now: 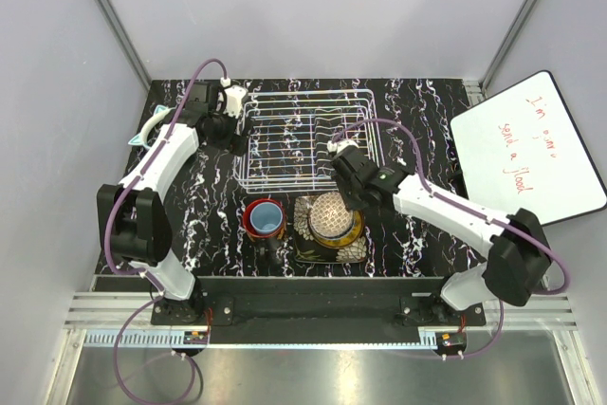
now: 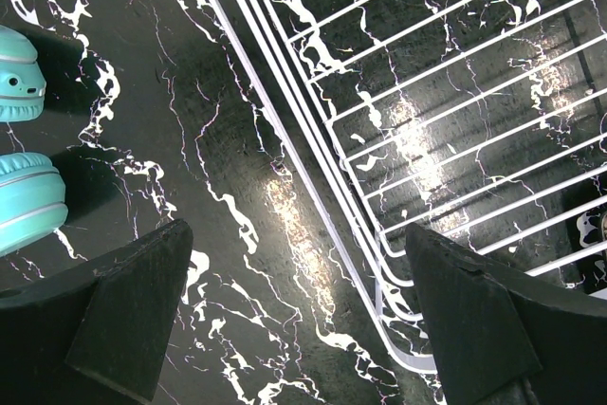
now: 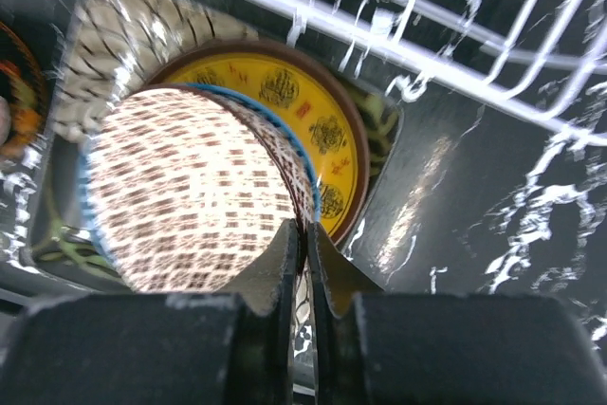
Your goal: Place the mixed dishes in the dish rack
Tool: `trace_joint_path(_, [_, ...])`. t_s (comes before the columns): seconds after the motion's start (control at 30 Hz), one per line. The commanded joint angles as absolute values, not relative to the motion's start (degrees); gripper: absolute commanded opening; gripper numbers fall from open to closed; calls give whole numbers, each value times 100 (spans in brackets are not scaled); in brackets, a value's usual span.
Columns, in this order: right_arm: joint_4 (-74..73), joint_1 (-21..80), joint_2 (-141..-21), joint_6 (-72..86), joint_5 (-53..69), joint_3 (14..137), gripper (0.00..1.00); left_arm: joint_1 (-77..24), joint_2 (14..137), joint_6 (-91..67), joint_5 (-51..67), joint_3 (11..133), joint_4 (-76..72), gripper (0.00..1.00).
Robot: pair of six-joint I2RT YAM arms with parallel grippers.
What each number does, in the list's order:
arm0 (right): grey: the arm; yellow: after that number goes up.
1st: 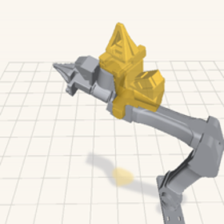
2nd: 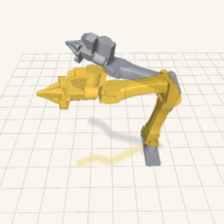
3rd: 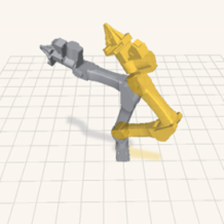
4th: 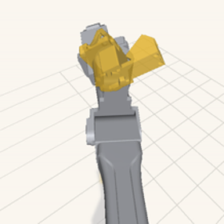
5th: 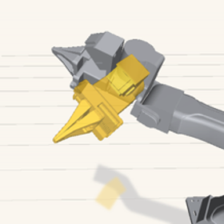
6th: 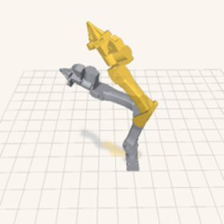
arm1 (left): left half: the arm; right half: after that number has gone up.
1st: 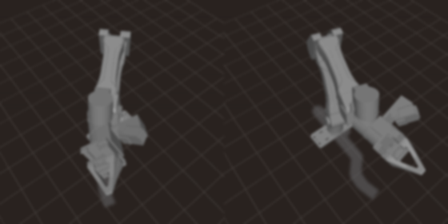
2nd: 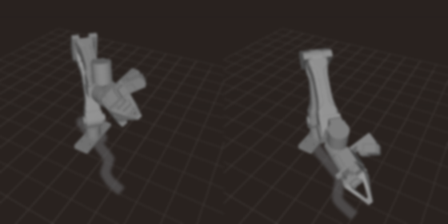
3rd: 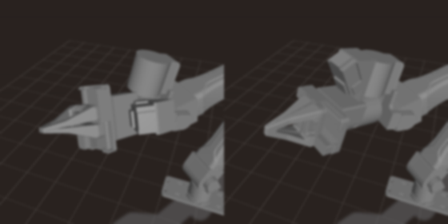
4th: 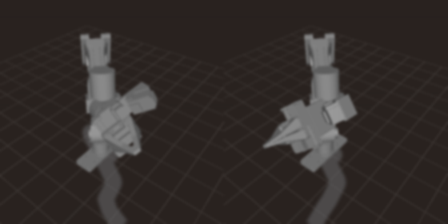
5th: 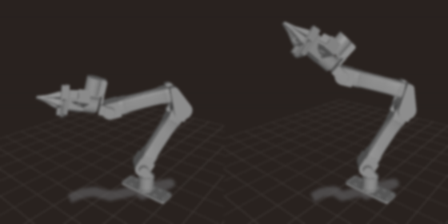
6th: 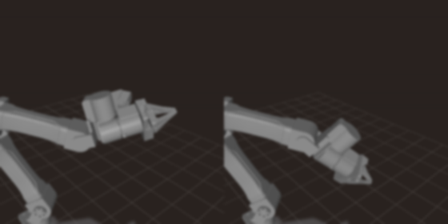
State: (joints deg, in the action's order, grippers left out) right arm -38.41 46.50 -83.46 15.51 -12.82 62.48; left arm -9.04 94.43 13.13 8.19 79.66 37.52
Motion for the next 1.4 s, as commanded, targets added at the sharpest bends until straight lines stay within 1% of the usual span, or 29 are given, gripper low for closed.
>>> trace_joint_path(0.0, [-4113,4693,-7875,1327,-1775,7013,0,-879,9387,1380,765,8016,3498,98])
trace_joint_path(0.4, [-4368,4693,-7717,1099,-2284,7663,0,-870,9431,1424,756,7989,3498,98])
trace_joint_path(0.63, [-4500,4693,-8059,475,-3338,8323,0,-870,9396,1415,756,7937,3507,98])
trace_joint_path(0.9, [-4254,4615,-8604,-237,-4104,8911,0,-826,9352,1406,791,7901,3489,98])
trace_joint_path(0.97, [-4131,4413,-8824,-404,-4236,9078,0,-826,9343,1406,800,7901,3498,98])
trace_joint_path(1.13, [-3622,3685,-9078,-641,-3886,9457,0,-800,9334,1441,817,7936,3489,98])
trace_joint_path(1.37, [-3068,3147,-9711,-1037,-3858,9747,0,-747,9290,1538,782,7919,3489,98])
